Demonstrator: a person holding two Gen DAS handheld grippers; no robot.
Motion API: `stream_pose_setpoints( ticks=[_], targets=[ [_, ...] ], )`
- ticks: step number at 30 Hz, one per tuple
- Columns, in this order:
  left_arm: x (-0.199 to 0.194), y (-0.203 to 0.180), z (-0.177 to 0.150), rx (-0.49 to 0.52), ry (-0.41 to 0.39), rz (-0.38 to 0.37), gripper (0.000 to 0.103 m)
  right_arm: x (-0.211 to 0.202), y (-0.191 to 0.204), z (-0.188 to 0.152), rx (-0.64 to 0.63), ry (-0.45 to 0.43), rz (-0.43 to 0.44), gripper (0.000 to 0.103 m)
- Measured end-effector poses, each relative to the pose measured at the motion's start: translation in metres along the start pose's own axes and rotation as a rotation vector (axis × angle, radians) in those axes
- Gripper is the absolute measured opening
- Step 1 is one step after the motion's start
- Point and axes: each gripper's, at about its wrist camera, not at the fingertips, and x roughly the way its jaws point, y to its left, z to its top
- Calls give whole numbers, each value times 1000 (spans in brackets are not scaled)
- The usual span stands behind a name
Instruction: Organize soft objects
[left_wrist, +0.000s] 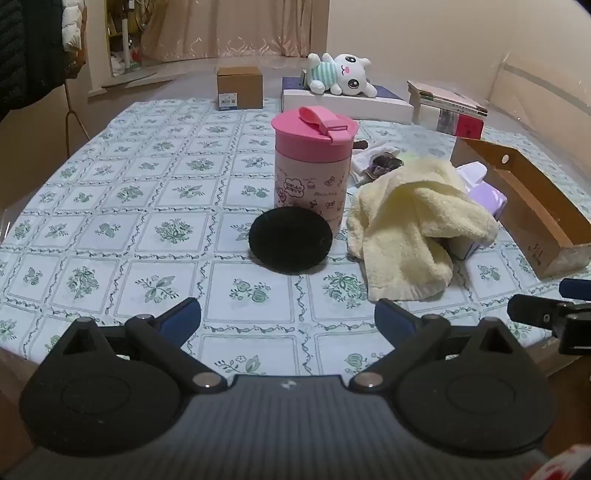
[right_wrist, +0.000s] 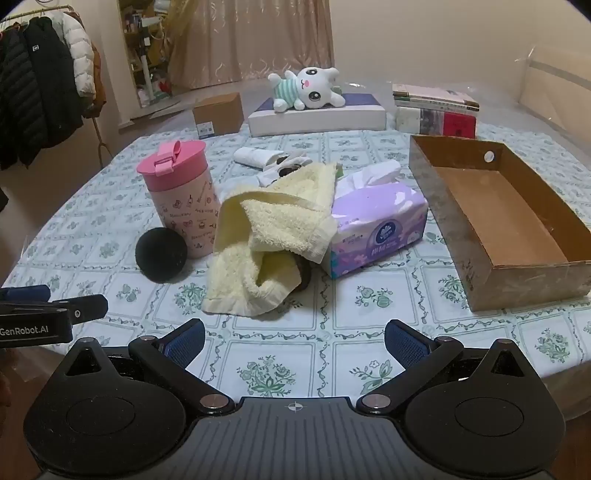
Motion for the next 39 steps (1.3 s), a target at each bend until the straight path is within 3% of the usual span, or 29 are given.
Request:
stream_pose_setpoints(
  ticks=[39],
  targets=[
    [-9, -4, 1, -10, -5, -21, 99, -9, 3, 4, -10, -31, -6, 103]
  ],
)
